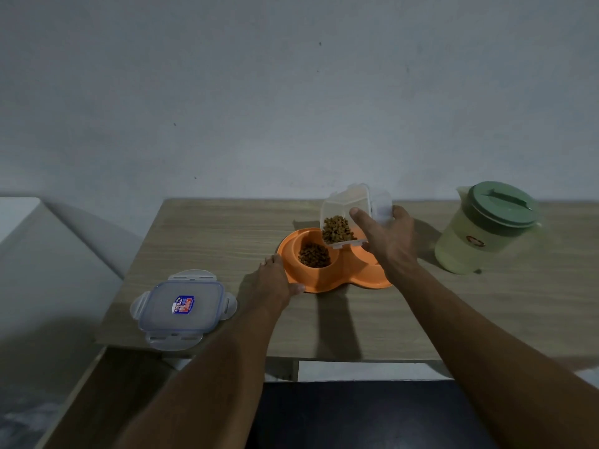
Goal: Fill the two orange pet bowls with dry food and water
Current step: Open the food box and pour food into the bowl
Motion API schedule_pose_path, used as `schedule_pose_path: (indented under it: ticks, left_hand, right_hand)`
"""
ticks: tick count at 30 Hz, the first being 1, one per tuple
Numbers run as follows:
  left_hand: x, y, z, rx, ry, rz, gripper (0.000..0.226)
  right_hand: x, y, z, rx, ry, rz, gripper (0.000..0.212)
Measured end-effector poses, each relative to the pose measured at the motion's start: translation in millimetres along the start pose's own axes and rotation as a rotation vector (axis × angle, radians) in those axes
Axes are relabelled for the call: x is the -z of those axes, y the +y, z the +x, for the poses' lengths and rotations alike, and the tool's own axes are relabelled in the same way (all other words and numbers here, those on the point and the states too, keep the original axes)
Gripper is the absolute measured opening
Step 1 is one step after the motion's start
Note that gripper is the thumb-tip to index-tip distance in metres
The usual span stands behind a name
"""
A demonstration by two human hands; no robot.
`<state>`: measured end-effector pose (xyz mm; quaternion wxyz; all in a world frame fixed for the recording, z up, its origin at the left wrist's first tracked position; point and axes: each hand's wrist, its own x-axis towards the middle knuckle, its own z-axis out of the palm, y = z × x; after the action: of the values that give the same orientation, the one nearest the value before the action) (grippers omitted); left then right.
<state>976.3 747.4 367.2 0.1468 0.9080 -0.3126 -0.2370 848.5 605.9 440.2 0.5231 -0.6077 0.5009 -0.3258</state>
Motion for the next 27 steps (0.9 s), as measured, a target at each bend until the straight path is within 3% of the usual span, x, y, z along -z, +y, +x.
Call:
schedule_pose_path:
  ticks: [6,10,15,17,20,23,27]
  left_hand:
    - [1.5,0.7,-0.4,-0.006,-0.004,0.002,0.086]
    - [2.4,0.4,-0.8,-0.008,-0.001,0.022,0.084]
    - [4.1,-0.1,-3.3,-0.018,0.008,0.020,0.083]
    - [6.9,-0.7,-5.5,-0.035,0.007,0.021,0.078]
    - [15.7,-0.7,-10.4,-0.053,0.003,-0.003,0.063]
    - [31.1,9.5,-21.1,-0.016,0.130,-0.121,0.048]
    - [49.0,26.0,-26.5,-0.068,0.231,-0.335,0.035]
  right_hand:
    - [-0.3,-2.3,-1.6,-0.037,0.020,0.069,0.081]
    - [1.3,2.0,-1.0,-0.003,0.013,-0.011,0.082]
    - [9.6,-1.7,-3.7,-0.105,0.042,0.134,0.051]
    - [13.8,0.3,-1.3,-0.188,0.040,0.236,0.059]
    - [20.1,-2.0,-4.2,-0.320,0.023,0.371,0.052]
    - [21.3,-1.3,-6.2,-0.434,-0.017,0.458,0.050]
    - [13.6,3.8,-8.3,-0.520,-0.103,0.463,0.064]
